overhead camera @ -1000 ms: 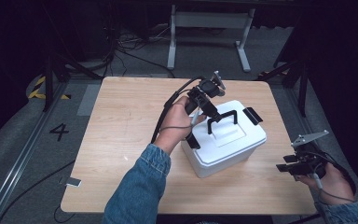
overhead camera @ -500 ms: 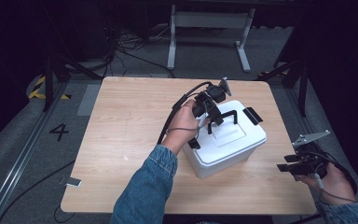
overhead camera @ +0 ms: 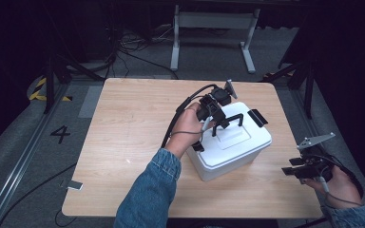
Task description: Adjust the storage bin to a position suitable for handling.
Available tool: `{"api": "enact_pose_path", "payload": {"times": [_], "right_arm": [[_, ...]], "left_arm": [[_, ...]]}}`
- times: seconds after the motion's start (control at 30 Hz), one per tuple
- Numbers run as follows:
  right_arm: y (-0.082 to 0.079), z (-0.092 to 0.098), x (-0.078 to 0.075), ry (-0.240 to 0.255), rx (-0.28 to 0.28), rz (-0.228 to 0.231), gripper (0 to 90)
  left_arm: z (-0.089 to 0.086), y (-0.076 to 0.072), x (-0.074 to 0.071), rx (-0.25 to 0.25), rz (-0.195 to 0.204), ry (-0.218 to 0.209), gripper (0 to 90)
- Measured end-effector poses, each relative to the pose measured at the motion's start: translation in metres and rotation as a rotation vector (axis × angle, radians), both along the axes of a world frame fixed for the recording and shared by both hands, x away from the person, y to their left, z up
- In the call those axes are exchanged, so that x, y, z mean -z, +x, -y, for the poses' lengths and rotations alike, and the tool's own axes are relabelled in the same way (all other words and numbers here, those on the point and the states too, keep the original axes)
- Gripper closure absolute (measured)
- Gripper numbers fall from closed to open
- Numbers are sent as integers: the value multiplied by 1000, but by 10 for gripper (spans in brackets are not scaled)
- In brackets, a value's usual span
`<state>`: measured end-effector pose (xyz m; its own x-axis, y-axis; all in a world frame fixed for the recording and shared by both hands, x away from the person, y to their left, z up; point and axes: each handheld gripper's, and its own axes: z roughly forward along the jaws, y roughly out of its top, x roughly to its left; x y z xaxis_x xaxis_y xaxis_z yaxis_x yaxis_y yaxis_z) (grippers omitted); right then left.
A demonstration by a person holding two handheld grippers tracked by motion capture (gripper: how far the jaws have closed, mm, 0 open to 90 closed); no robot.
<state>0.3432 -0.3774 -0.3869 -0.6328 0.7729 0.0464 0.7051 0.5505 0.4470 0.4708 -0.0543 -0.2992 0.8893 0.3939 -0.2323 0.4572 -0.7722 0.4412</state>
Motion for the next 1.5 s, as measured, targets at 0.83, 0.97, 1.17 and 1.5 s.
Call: {"api": "enact_pose_path", "payload": {"times": [0.83, 0.97, 1.17, 1.5], "right_arm": [[-1, 3, -1, -5, 0, 9, 474], [-1, 3, -2, -5, 2, 7, 474], [-1, 2, -1, -5, 3, 2, 474], [0, 1, 1, -8, 2, -2, 473]], "left_arm": [[-1, -18, -44, -1, 93, -47, 840], [-9, -21, -53, -11, 107, -55, 840], [-27, -23, -64, -38, 124, -66, 840], [-66, -25, -80, -97, 143, -78, 840]]}}
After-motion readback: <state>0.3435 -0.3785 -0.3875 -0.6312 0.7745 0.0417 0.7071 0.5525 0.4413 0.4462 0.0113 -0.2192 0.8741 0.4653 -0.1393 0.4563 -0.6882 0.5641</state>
